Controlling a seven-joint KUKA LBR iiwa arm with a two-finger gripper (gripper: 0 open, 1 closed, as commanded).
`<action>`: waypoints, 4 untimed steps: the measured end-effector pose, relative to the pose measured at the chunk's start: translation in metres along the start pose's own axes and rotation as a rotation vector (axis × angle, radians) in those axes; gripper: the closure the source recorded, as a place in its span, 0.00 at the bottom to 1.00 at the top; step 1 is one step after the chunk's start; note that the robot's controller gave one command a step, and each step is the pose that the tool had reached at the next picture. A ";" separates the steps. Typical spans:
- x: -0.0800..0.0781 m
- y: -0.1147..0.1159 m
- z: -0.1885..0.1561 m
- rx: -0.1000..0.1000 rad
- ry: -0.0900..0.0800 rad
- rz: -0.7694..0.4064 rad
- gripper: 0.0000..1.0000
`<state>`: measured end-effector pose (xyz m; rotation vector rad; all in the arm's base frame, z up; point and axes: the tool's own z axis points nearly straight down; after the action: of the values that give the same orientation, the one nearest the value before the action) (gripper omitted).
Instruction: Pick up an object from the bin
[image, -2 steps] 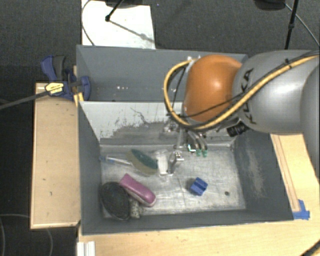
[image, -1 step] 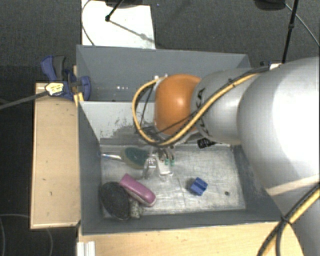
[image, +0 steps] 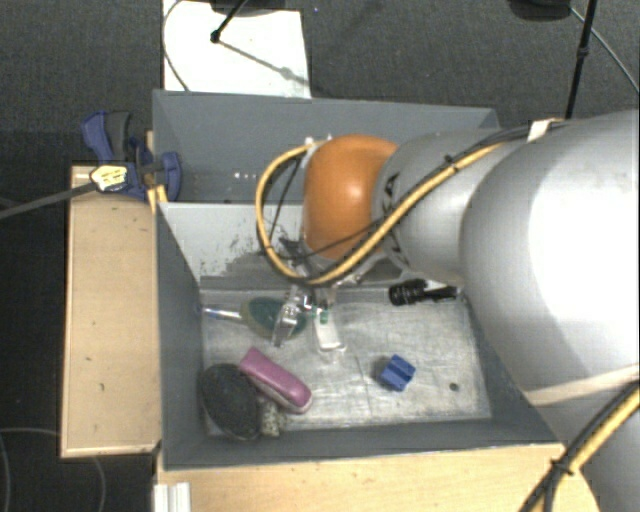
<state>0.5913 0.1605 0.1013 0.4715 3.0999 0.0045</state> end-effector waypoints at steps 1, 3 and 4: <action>0.000 0.006 0.001 0.001 0.000 0.260 0.00; 0.037 0.085 0.030 0.008 -0.002 0.565 0.00; 0.038 0.087 0.030 0.005 0.002 0.561 1.00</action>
Offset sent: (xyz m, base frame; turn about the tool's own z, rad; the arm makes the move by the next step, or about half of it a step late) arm 0.0009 0.0052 -0.0013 0.2611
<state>0.5809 0.2549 0.0710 1.3130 2.8513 0.0001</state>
